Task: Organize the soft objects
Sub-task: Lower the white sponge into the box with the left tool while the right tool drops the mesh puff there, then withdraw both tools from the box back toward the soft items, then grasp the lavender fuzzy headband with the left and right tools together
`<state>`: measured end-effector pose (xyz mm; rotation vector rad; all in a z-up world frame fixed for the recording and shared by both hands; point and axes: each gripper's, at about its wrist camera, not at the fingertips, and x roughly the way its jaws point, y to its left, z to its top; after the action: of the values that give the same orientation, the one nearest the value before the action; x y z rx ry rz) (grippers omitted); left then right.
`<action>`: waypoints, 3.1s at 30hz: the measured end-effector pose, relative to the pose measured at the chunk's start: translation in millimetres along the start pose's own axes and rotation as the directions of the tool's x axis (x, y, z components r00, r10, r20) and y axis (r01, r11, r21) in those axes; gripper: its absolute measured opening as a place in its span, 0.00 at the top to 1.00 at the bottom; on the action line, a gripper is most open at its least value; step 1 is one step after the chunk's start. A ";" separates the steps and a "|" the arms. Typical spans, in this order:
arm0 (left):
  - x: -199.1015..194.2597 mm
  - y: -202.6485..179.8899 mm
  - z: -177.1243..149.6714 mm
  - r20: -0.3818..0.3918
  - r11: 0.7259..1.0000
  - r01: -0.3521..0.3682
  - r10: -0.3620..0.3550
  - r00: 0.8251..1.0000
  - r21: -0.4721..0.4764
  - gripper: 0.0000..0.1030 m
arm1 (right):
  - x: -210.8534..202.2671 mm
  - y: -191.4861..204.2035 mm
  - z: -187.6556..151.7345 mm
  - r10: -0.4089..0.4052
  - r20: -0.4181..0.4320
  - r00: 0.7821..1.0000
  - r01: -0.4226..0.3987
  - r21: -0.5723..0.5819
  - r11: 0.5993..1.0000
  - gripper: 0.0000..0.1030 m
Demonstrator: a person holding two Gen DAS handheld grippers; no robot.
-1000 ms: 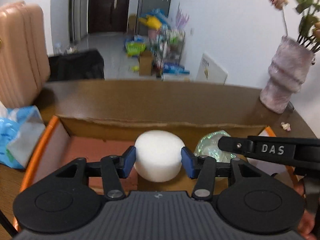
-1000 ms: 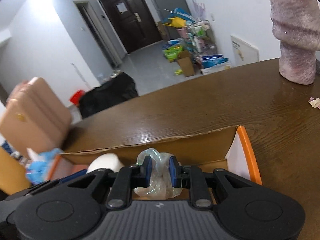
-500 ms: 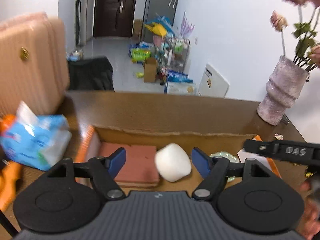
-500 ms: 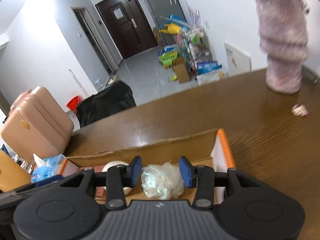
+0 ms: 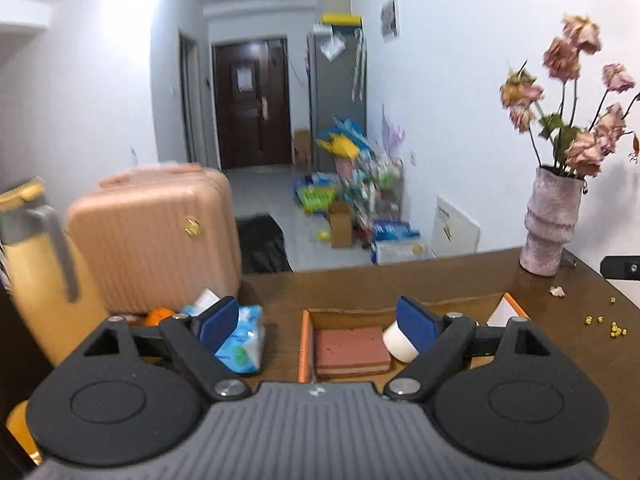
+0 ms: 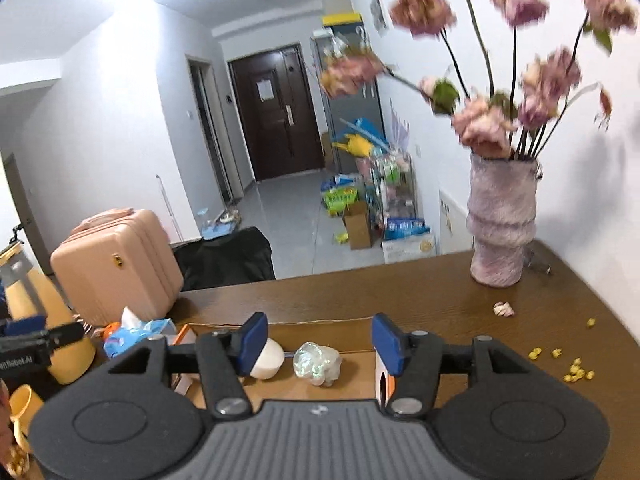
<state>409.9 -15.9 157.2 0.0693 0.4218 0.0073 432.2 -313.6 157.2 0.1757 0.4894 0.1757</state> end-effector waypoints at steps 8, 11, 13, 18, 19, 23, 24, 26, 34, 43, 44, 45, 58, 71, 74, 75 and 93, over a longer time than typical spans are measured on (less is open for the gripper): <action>-119.2 7.6 -92.0 0.221 0.996 -0.077 0.068 0.973 0.035 0.00 | -108.8 38.3 -92.4 0.004 0.229 0.973 0.049 -0.225 0.973 0.25; -162.7 4.8 -137.9 0.287 0.997 -0.076 0.063 0.956 0.035 0.00 | -146.9 51.8 -142.4 0.017 0.295 0.955 0.065 -0.265 0.962 0.17; -185.2 1.9 -163.9 0.299 0.998 -0.055 0.044 0.953 0.030 0.00 | -168.6 56.7 -172.9 0.037 0.320 0.947 0.051 -0.264 0.963 0.16; -236.0 -5.1 -236.7 0.278 0.996 -0.062 0.042 0.960 0.064 0.00 | -218.5 74.1 -251.5 0.041 0.378 0.925 0.100 -0.346 0.933 0.13; -244.0 -3.2 -249.0 0.264 0.996 -0.065 0.049 0.963 0.055 0.00 | -226.6 76.8 -265.2 0.030 0.380 0.925 0.111 -0.344 0.932 0.12; -266.2 4.2 -280.0 0.208 0.998 -0.051 0.041 0.977 0.043 0.00 | -258.6 79.1 -312.5 0.058 0.365 0.929 0.069 -0.326 0.943 0.12; -268.4 4.6 -281.1 0.205 0.998 -0.051 0.040 0.978 0.047 0.00 | -262.3 78.3 -317.0 0.060 0.364 0.930 0.063 -0.317 0.946 0.12; -270.3 5.1 -277.5 0.211 0.997 -0.059 0.047 0.976 0.050 0.00 | -267.4 80.4 -322.3 0.075 0.349 0.934 0.046 -0.325 0.944 0.12; -259.7 -1.6 -273.9 0.207 0.998 -0.041 0.030 0.978 0.048 0.00 | -253.5 84.2 -325.6 0.063 0.331 0.942 0.061 -0.352 0.934 0.12; -210.9 -7.9 -271.0 0.107 0.998 -0.022 0.015 0.994 0.059 0.00 | -208.5 68.0 -313.0 0.033 0.243 0.969 0.044 -0.305 0.951 0.14; -205.0 -7.8 -269.2 0.098 0.998 -0.022 0.017 0.995 0.055 0.00 | -203.1 67.2 -310.4 0.041 0.235 0.971 0.033 -0.302 0.953 0.14; -198.6 -7.7 -267.0 0.089 0.998 -0.023 0.019 0.996 0.050 0.00 | -196.9 67.4 -307.5 0.050 0.225 0.973 0.022 -0.304 0.952 0.14; -117.4 -21.3 -239.0 -0.014 0.997 0.066 -0.066 0.998 0.049 0.03 | -106.8 62.4 -276.6 0.054 0.098 0.994 -0.024 -0.286 0.958 0.23; -57.1 -67.4 -221.6 -0.208 0.926 0.328 -0.364 0.908 -0.189 0.58 | -16.9 41.2 -237.8 0.130 -0.094 0.987 -0.146 -0.192 0.970 0.84; -60.0 -66.9 -224.1 -0.203 0.930 0.332 -0.359 0.911 -0.158 0.82 | -22.2 45.5 -242.7 0.133 -0.095 0.987 -0.150 -0.202 0.968 0.89; -62.5 -64.2 -223.8 -0.200 0.933 0.328 -0.354 0.914 -0.150 0.86 | -26.6 46.4 -244.3 0.137 -0.097 0.986 -0.154 -0.199 0.968 0.91; -149.6 -27.3 -262.6 -0.168 0.943 0.312 -0.328 0.930 -0.116 0.89 | -138.8 88.9 -313.4 0.154 -0.087 0.984 -0.167 -0.166 0.972 0.87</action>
<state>165.8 -29.1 -22.5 -0.0888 0.6148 -0.2924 150.1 -217.2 -33.9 0.0383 0.5310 0.3827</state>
